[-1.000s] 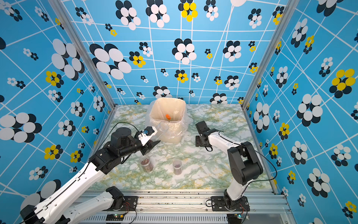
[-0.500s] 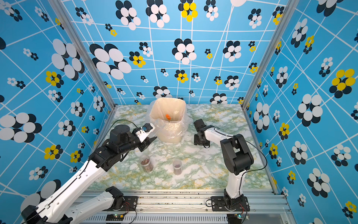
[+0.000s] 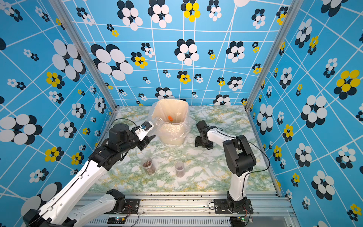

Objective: Empty the moldy dried flower tea in the jars
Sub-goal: Place the lid at the center of the board.

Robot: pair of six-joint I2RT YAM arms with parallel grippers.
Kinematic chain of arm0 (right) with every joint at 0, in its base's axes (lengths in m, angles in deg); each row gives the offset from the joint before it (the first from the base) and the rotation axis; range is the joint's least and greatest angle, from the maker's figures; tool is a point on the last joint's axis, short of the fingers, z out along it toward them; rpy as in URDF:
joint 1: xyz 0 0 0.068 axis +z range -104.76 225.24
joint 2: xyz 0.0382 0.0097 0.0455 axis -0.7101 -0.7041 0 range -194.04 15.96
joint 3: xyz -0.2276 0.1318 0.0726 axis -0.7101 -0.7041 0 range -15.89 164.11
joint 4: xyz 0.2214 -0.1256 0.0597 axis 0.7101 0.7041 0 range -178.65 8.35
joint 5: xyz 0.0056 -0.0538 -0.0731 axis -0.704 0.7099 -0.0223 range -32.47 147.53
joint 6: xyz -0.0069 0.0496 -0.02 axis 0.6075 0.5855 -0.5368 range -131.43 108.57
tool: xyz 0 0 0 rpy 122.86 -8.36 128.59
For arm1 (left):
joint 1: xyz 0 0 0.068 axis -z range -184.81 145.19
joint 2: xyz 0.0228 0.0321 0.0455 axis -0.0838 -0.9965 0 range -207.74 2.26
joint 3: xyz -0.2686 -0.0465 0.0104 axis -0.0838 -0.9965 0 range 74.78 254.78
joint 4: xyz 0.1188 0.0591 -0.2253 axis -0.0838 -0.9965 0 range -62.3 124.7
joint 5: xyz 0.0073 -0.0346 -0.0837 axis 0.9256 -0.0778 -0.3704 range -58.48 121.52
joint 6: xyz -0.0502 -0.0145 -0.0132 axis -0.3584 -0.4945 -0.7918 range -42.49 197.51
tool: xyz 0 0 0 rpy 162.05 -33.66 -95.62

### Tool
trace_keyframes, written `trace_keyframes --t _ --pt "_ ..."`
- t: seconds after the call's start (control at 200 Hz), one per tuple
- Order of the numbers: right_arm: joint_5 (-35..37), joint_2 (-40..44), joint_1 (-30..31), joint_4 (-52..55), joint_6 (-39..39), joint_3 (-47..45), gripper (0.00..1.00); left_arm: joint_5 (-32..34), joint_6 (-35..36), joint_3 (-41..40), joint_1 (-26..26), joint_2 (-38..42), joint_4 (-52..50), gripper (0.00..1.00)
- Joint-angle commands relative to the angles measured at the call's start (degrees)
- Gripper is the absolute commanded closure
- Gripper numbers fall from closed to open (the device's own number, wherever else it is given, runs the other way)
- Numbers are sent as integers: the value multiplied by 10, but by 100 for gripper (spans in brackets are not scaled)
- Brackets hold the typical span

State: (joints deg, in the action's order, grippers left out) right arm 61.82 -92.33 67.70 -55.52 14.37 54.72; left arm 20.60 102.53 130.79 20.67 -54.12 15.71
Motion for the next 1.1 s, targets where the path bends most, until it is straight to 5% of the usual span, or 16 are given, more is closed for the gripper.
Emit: trace_keyframes --t 0.0,0.285,0.525,1.094 --pt "-5 25 -3 31 5 19 21 -5 15 25 -8 -2 -8 88" --pt "31 168 -3 7 -7 -3 16 19 45 49 -13 -14 -36 88" --pt "37 297 -3 -121 2 -74 1 70 104 88 -14 -37 -79 88" --pt "-32 365 -3 -202 12 -104 1 131 177 134 -19 -87 -78 89"
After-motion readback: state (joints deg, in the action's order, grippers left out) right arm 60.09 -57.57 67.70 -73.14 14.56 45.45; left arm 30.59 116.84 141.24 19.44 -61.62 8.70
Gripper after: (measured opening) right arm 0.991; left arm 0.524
